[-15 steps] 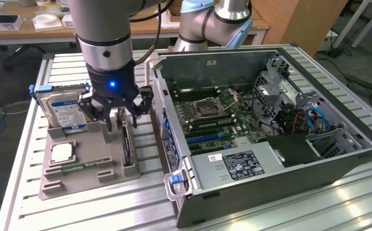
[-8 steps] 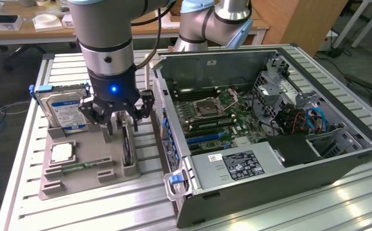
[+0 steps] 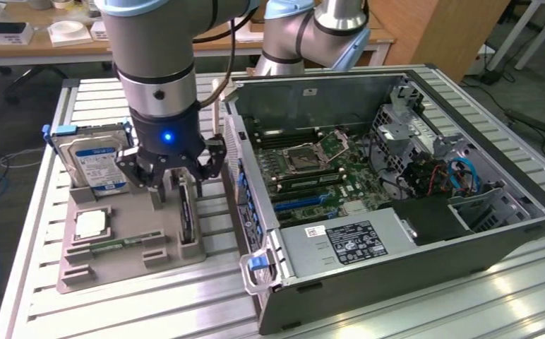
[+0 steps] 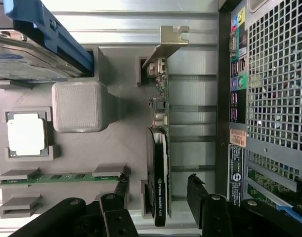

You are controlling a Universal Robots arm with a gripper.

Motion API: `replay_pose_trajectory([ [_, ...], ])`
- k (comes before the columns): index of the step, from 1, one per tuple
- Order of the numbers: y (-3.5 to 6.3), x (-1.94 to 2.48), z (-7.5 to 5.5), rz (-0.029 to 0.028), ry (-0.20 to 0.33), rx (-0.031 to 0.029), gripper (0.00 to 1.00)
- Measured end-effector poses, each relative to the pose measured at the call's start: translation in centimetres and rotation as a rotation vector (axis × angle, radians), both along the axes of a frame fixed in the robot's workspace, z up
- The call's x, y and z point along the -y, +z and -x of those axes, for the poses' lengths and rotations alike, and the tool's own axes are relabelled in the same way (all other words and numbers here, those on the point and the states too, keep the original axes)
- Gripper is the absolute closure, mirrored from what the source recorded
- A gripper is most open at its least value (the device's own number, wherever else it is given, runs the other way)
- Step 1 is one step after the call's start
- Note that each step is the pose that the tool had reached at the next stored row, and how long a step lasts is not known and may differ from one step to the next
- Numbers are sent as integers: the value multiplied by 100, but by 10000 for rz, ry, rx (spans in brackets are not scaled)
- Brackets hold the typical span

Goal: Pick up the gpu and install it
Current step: 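Pick up the gpu and move the gpu toward the slot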

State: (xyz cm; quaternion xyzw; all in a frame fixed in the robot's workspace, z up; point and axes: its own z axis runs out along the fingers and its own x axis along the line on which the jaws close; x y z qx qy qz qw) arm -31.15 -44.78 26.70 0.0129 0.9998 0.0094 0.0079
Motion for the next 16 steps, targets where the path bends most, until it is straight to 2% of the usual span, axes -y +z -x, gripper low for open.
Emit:
replay_pose_trajectory([
  [6,-43,25,-1,0,-15,0,41],
  [16,-157,34,-1,0,-131,0,41],
])
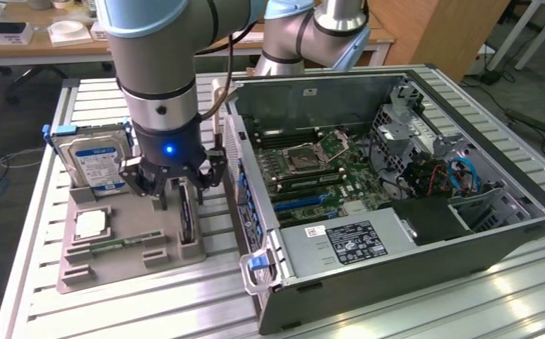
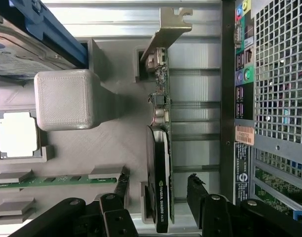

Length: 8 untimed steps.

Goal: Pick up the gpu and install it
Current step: 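Pick up the gpu and move the gpu toward the slot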

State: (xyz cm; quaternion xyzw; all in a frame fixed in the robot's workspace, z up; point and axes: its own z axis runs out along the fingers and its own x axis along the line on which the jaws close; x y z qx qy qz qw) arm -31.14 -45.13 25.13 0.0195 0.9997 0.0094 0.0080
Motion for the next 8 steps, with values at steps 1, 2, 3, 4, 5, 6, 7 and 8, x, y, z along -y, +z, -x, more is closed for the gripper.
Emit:
replay_pose_trajectory([
  [1,-11,0,0,0,-7,0,41],
  [2,-24,0,0,0,-14,1,41],
  [3,-36,0,0,0,-21,1,41],
  [4,-48,0,0,0,-26,1,41],
  [5,-60,0,0,0,-31,1,41],
  [6,-69,0,0,0,-34,0,41],
  [7,-80,1,1,0,-37,0,41],
  [8,-89,1,2,0,-40,0,41],
])
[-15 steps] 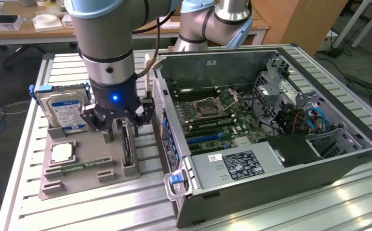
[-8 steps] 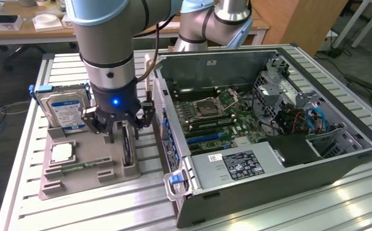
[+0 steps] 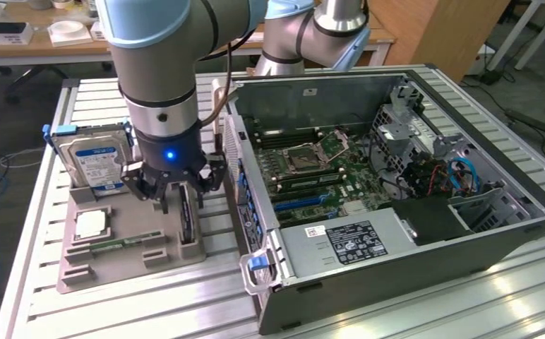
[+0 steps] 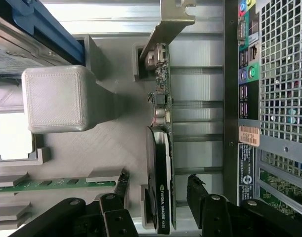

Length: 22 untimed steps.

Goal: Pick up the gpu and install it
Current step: 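Pick up the gpu and move the gpu toward the slot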

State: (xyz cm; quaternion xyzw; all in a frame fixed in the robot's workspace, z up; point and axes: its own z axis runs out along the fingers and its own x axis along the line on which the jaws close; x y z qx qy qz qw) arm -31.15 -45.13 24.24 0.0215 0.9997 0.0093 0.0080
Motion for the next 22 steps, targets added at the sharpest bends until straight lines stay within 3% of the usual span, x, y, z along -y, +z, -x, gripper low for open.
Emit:
replay_pose_trajectory([
  [3,-9,-6,2,2,-14,0,41],
  [7,-26,-54,2,-1,-14,1,41],
  [13,-94,-83,2,-54,-14,1,41],
  [18,-122,-137,1,-54,-14,-1,41],
  [22,-140,-207,1,-55,-13,0,41],
])
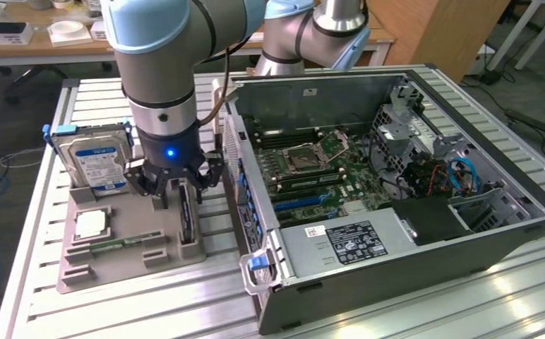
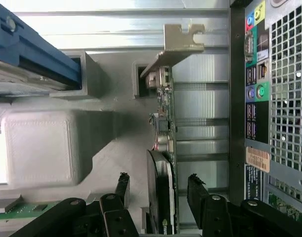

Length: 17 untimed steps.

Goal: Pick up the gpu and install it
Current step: 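Pick up the gpu and move the gpu toward the slot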

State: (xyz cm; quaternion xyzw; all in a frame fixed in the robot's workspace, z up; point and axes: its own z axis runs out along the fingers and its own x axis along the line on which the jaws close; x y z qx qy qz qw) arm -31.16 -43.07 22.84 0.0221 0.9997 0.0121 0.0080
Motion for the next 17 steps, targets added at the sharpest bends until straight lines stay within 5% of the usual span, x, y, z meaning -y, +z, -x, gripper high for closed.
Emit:
replay_pose_trajectory([
  [3,-17,-33,1,-1,-1,1,41],
  [17,-29,-35,0,0,0,0,43],
])
